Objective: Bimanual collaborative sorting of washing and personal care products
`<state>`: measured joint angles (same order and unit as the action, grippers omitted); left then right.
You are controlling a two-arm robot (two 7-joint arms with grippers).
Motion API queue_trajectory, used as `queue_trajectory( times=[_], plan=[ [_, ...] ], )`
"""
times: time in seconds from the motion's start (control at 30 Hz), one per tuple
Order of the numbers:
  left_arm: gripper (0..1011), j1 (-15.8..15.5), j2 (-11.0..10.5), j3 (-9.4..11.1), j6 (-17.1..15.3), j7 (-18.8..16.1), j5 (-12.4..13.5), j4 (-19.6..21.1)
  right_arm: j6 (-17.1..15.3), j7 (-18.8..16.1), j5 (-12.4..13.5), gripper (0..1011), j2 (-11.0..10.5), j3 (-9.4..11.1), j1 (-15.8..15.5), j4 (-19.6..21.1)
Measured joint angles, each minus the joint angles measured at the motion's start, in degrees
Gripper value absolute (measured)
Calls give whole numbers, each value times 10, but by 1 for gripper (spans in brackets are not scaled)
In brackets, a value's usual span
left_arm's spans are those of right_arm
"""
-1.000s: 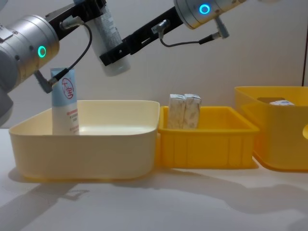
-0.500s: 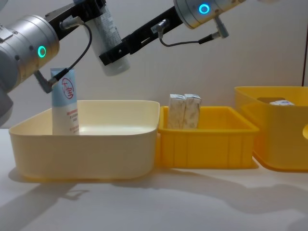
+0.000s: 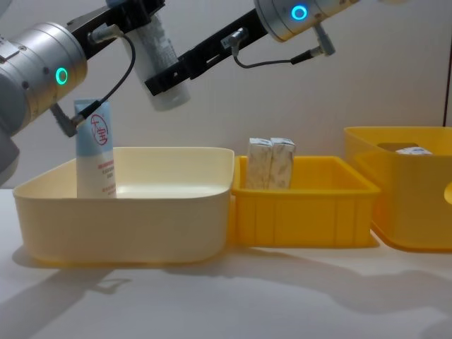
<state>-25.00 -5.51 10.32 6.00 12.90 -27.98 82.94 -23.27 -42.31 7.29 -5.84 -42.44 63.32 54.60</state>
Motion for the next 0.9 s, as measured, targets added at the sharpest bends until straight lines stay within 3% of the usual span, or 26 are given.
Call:
queue_trajectory(
  times=[0.2,0.5,0.9],
  plan=[
    [755,0,0,0,0,0,0,0,0,2,0,652,-1,0,1,-1],
    [996,0,0,0,0,0,0,0,-17,21,-5,652,-13,5,4,0],
    [1000,0,0,0,0,0,0,0,-61,59,-17,652,-38,23,4,19]
  ],
)
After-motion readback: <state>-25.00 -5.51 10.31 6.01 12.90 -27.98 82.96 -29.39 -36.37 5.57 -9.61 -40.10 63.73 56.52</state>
